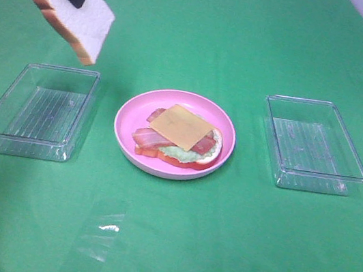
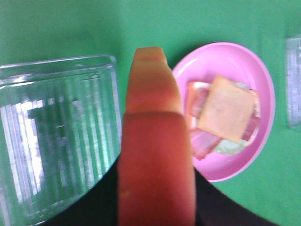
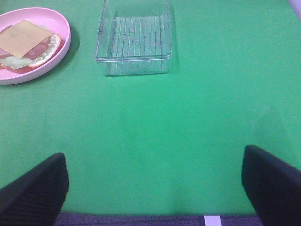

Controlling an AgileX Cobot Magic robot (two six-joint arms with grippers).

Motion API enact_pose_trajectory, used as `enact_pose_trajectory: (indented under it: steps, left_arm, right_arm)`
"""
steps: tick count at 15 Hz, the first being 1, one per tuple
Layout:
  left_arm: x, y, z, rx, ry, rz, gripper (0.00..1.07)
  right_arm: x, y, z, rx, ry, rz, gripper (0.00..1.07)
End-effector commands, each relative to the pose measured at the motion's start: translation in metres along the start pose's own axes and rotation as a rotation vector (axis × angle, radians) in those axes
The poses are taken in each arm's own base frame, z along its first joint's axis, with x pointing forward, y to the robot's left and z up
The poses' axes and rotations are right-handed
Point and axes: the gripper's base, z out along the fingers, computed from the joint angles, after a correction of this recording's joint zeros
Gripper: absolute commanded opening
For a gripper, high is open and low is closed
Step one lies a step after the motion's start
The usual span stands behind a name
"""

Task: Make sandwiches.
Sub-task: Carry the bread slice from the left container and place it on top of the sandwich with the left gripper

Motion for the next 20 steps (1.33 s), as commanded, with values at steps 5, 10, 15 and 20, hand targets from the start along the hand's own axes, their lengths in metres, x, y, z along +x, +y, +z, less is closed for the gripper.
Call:
enact_pose_trajectory:
  steps: [5,10,15,20]
  left_arm:
    - [0.02,-0.053,0.087,0.339,0.209,0.097,0.0]
    - [0.026,-0.072,0.145,0.421,0.192,0.012,0.0]
    - [0.034,-0.066,0.185,0.456,0.223,-0.076,0.0]
    - [0.04,-0.056,0.201,0.427,0.249,-0.089,0.0]
  right_arm:
    - [0.003,0.0,-0.003,-0.001,-0.032,0.003,0.96]
    - [0.003,0.0,-0.003,-0.001,-0.032,0.003,0.96]
    - [0.003,0.0,-0.003,-0.001,-0.032,0.003,0.96]
    - [0.003,0.0,-0.003,-0.001,-0.032,0.003,0.96]
